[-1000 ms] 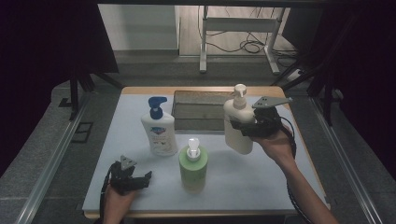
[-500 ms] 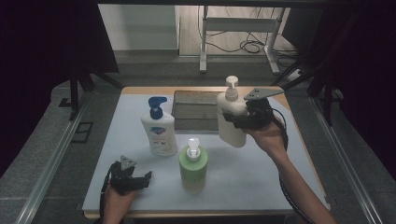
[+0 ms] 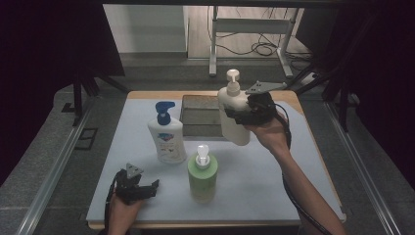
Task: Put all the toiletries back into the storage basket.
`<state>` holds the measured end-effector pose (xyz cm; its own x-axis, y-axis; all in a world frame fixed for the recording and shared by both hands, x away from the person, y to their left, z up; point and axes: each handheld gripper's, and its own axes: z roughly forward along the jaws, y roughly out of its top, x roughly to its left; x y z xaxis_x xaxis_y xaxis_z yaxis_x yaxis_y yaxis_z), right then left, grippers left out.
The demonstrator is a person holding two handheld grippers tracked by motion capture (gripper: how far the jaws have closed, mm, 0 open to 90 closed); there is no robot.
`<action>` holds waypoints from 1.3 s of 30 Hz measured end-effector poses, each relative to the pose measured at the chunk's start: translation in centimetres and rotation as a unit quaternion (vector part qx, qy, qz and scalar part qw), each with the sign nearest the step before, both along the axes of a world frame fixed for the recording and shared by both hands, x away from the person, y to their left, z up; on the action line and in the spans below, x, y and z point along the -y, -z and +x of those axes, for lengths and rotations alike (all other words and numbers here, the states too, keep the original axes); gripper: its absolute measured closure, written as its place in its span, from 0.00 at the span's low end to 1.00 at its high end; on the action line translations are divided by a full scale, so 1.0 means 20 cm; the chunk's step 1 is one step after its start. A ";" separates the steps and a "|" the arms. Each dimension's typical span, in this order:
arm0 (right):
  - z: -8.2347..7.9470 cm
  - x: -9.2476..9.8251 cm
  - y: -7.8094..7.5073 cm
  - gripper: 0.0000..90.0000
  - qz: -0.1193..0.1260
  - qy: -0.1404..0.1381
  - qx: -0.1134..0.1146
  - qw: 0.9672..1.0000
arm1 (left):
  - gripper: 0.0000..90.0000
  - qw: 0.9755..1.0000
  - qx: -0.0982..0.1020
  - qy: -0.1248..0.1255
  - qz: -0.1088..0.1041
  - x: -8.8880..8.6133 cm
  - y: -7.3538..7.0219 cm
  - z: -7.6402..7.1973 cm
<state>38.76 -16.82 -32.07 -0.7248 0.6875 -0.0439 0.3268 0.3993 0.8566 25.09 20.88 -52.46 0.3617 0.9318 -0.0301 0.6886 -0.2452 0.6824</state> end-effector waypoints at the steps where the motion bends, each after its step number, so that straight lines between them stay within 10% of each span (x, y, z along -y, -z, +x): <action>1: 0.01 -0.01 0.00 0.43 0.000 0.000 0.001 1.000 | 0.13 1.000 0.000 0.000 0.000 0.00 0.00 0.00; 39: 0.32 -0.29 0.07 0.43 0.019 0.026 0.021 0.999 | 0.13 1.000 0.000 -0.001 -0.001 0.00 0.00 0.00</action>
